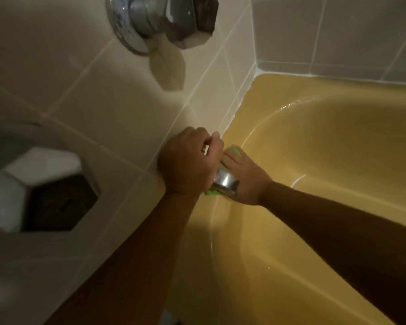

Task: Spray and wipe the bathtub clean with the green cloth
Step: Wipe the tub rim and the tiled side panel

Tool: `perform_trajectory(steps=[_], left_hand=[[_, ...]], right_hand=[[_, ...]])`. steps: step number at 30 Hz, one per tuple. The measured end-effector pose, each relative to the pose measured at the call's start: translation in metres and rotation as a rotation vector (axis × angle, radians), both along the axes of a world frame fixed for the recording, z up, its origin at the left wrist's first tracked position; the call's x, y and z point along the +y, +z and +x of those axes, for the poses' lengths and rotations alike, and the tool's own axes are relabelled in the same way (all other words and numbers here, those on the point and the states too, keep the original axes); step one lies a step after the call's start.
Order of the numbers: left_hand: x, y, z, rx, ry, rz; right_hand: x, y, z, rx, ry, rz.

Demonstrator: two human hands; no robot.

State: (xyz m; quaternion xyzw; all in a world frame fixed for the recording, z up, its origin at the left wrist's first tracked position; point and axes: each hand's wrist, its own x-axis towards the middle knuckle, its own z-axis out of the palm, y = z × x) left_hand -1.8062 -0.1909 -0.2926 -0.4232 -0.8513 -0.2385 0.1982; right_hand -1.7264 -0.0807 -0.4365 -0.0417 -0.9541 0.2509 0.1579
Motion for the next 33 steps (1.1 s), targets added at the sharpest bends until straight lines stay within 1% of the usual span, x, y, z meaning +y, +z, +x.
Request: perform_trajectory(steps=[2,3,4,6,7,9,10,12,14,15,16,18,19,20,21,23,25,26,27,29,30,31,32,33], left_hand=[[-0.001,0.001,0.001,-0.020,0.018,0.003],[-0.001,0.002,0.002,-0.032,0.035,-0.002],[-0.001,0.004,0.004,-0.047,0.047,-0.011],[-0.002,0.005,0.006,-0.075,0.034,-0.034],[-0.006,0.004,0.006,-0.087,0.013,-0.036],[-0.019,0.004,0.009,-0.140,-0.056,-0.027],[-0.027,0.004,0.013,-0.200,-0.100,-0.018],[-0.044,0.007,0.021,-0.393,-0.135,0.003],[-0.065,0.014,0.026,-0.570,-0.117,0.073],[-0.076,0.017,0.028,-0.617,-0.109,0.120],[-0.089,0.018,0.032,-0.657,-0.108,0.157],[-0.115,0.018,0.042,-0.737,-0.075,0.157],[-0.130,0.016,0.048,-0.745,-0.043,0.135],[-0.144,0.012,0.054,-0.731,-0.015,0.119],[-0.158,0.008,0.059,-0.709,0.008,0.116],[-0.185,-0.003,0.065,-0.676,0.034,0.138],[-0.207,-0.014,0.070,-0.670,0.066,0.149],[-0.217,-0.018,0.074,-0.689,0.088,0.157],[-0.227,-0.021,0.079,-0.713,0.100,0.166],[-0.243,-0.025,0.088,-0.718,0.106,0.172],[-0.251,-0.026,0.091,-0.701,0.109,0.172],[-0.259,-0.027,0.093,-0.682,0.111,0.174],[-0.266,-0.028,0.094,-0.668,0.116,0.179],[-0.273,-0.029,0.095,-0.658,0.121,0.179]], right_hand=[[-0.035,0.008,0.009,0.071,-0.202,-0.130],[-0.062,0.011,0.016,0.053,-0.240,-0.160],[-0.089,0.010,0.024,0.026,-0.198,-0.120],[-0.119,0.005,0.038,-0.063,0.052,0.013],[-0.114,0.008,0.039,-0.073,0.168,0.056],[-0.092,0.008,0.030,-0.092,0.240,0.113],[-0.082,0.007,0.024,-0.100,0.222,0.116],[-0.087,0.011,0.023,-0.128,0.073,0.101],[-0.123,0.014,0.034,-0.132,-0.094,0.053],[-0.147,0.016,0.042,-0.124,-0.082,0.051],[-0.166,0.016,0.051,-0.108,0.003,0.080],[-0.181,0.016,0.062,-0.128,0.288,0.160],[-0.176,0.017,0.060,-0.144,0.387,0.192],[-0.167,0.017,0.056,-0.152,0.441,0.216],[-0.159,0.017,0.049,-0.138,0.430,0.229],[-0.154,0.020,0.041,-0.136,0.229,0.231],[-0.180,0.024,0.049,-0.145,0.000,0.167],[-0.200,0.025,0.059,-0.146,-0.030,0.143],[-0.217,0.023,0.071,-0.133,0.031,0.149],[-0.226,0.019,0.092,-0.127,0.322,0.196],[-0.217,0.018,0.094,-0.127,0.425,0.235],[-0.207,0.018,0.089,-0.128,0.454,0.269],[-0.200,0.020,0.080,-0.140,0.390,0.276],[-0.200,0.023,0.072,-0.159,0.255,0.243]])
